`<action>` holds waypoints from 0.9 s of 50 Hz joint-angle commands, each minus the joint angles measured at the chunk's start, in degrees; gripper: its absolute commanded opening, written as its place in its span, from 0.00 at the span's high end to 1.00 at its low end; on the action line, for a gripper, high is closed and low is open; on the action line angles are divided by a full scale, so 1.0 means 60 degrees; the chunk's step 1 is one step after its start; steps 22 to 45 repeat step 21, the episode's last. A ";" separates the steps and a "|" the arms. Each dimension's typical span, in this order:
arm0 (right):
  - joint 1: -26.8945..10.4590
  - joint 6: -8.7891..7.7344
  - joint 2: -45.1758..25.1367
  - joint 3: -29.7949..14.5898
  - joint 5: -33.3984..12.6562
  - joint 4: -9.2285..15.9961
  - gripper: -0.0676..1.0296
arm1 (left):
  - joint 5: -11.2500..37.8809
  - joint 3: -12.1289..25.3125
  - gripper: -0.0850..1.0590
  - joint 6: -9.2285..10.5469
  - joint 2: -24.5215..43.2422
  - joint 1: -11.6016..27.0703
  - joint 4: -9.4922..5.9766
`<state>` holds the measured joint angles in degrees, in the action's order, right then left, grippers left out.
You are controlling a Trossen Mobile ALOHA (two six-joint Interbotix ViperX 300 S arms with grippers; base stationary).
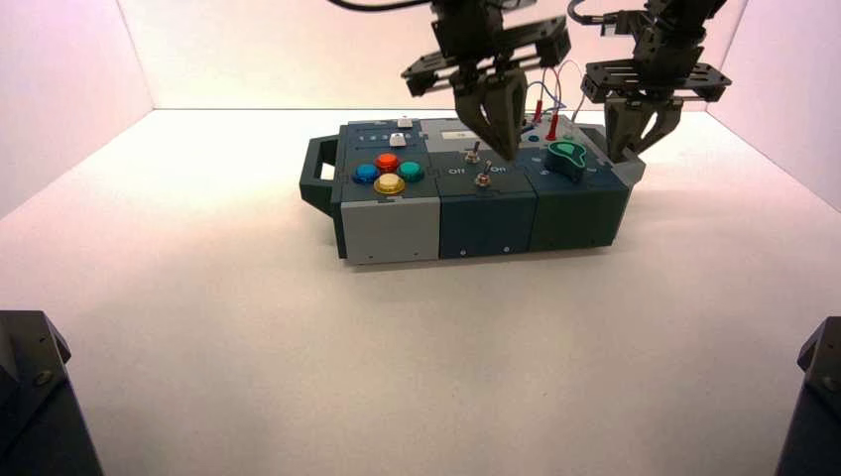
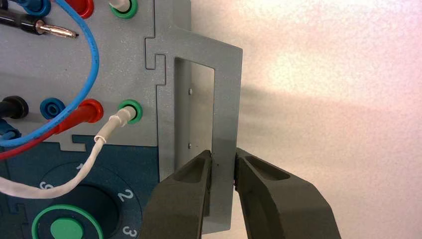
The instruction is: Flip the bottom switch on with the left gripper.
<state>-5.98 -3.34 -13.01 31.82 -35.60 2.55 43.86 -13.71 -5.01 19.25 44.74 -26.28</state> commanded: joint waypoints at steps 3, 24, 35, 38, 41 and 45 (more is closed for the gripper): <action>-0.0381 -0.0044 0.0073 -0.0073 -0.0059 0.0103 0.96 | -0.0146 0.0000 0.95 0.0015 -0.0630 0.0000 0.0029; -0.0469 -0.0044 0.0059 -0.0015 -0.0073 0.0103 0.96 | -0.0264 -0.0205 0.95 0.0044 -0.0659 0.0000 0.0059; -0.0469 -0.0044 0.0059 -0.0015 -0.0073 0.0103 0.96 | -0.0264 -0.0205 0.95 0.0044 -0.0659 0.0000 0.0059; -0.0469 -0.0044 0.0059 -0.0015 -0.0073 0.0103 0.96 | -0.0264 -0.0205 0.95 0.0044 -0.0659 0.0000 0.0059; -0.0469 -0.0044 0.0059 -0.0015 -0.0073 0.0103 0.96 | -0.0264 -0.0205 0.95 0.0044 -0.0659 0.0000 0.0059; -0.0469 -0.0044 0.0059 -0.0015 -0.0073 0.0103 0.96 | -0.0264 -0.0205 0.95 0.0044 -0.0659 0.0000 0.0059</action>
